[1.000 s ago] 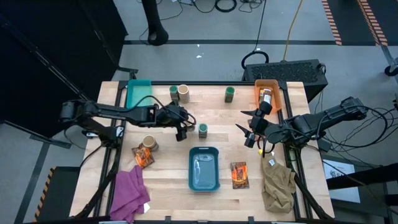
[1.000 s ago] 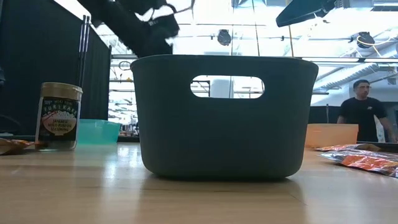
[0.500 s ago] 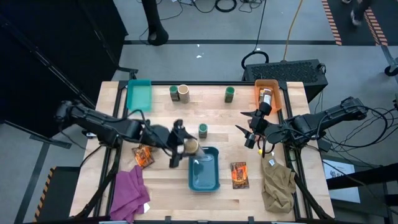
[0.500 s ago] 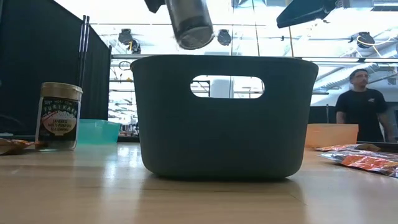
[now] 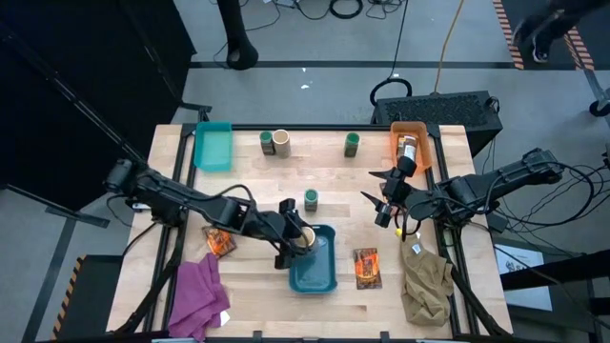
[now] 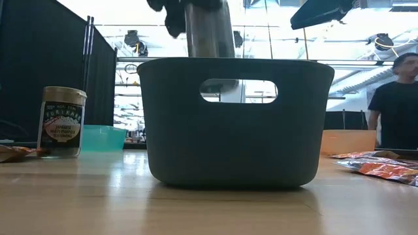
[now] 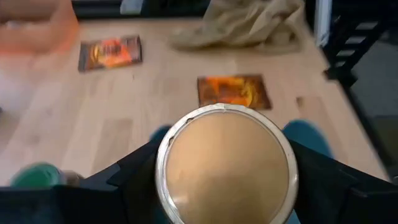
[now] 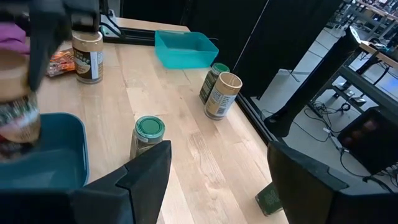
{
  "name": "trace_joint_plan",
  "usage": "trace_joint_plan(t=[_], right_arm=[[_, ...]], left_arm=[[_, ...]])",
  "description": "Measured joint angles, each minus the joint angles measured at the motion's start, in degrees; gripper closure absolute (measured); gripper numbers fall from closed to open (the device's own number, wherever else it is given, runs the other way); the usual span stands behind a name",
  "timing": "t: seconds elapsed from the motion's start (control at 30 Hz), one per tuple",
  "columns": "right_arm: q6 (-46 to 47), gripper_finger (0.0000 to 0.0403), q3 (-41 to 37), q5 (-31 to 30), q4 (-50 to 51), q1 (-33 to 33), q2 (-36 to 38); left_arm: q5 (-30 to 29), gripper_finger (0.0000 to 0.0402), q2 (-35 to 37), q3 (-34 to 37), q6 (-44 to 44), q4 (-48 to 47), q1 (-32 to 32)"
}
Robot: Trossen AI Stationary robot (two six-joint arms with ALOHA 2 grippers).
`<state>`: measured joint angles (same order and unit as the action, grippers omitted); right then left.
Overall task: Sort spices by type
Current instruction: Put the gold seasoning bottle into the blue bin
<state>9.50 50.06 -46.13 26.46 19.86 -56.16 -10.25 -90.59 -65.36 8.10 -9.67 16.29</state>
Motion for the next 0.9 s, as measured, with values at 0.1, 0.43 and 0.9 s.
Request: trace_joint_plan(t=[0.1, 0.43, 0.9], right_arm=[[0.09, 0.0154, 0.0, 0.02, 0.0, 0.0, 0.02], [0.09, 0.0154, -0.02, 0.0, 0.26, 0.01, 0.01], [0.09, 0.0154, -0.02, -0.02, 0.27, 0.0, 0.02]], left_arm=[[-1.8, 0.012, -1.55, 0.07, -0.04, -1.1, -0.25], [-1.76, 0.012, -4.32, 0.04, 1.25, -1.23, -1.54], [-1.41, 0.0105, -6.6, 0.04, 1.9, -1.59, -1.57]])
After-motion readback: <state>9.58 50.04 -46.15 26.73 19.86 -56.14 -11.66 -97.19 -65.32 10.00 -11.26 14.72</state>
